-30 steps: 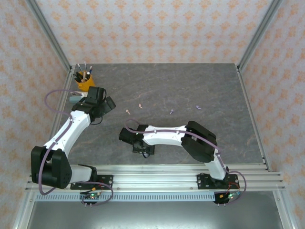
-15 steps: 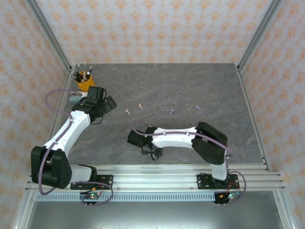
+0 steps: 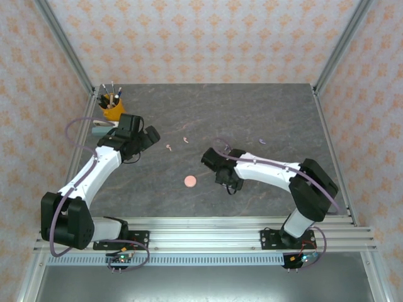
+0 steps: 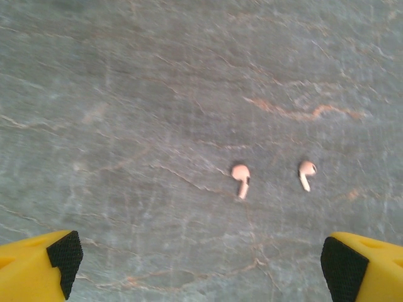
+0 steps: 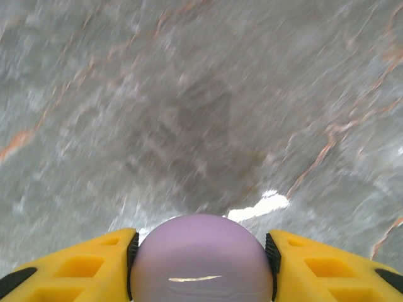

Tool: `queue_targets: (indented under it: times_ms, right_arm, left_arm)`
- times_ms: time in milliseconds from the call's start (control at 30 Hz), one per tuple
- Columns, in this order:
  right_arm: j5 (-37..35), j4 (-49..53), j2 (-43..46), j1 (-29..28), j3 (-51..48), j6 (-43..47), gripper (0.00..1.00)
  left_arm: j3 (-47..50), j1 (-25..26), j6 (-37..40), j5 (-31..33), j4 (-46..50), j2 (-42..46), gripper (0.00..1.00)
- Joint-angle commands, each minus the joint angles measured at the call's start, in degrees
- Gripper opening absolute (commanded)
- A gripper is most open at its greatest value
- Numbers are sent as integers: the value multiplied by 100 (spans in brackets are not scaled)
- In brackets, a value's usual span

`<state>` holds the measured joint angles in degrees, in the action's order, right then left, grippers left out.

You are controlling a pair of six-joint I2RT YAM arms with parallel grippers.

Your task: Insert the wireless bluetooth earbuds into the charging case

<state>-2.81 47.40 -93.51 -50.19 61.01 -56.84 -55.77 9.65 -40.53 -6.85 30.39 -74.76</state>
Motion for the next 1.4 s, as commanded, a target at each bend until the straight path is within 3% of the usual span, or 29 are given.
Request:
queue_targets:
  times_ms: [0,367,633,867,1033,1367]
  right_arm:
    - [-218,115,74,336,13,443,51]
    - [198,-263,-460,940,139,768,51]
    - [315,-365,-730,1012,243,797,52]
    - [376,-441,-804,1129,236,788,52]
    - [463,-493,-649,1298,196,763,52]
    - [981,-654,-268,1844,227,484,52]
  left_arm:
    - [-164,345,-151,-75,-145,-81,100]
    - [33,1370,-894,-374,-972,-220,100]
    - [16,1958,-1435,-148,-1079,-200,100]
    - [601,2270,-1860,98,-1657,-14,100]
    - [1197,2361,-2161,-27,-2608,43,100]
    - [1354,3028,-1742,-370,-4188,-548,100]
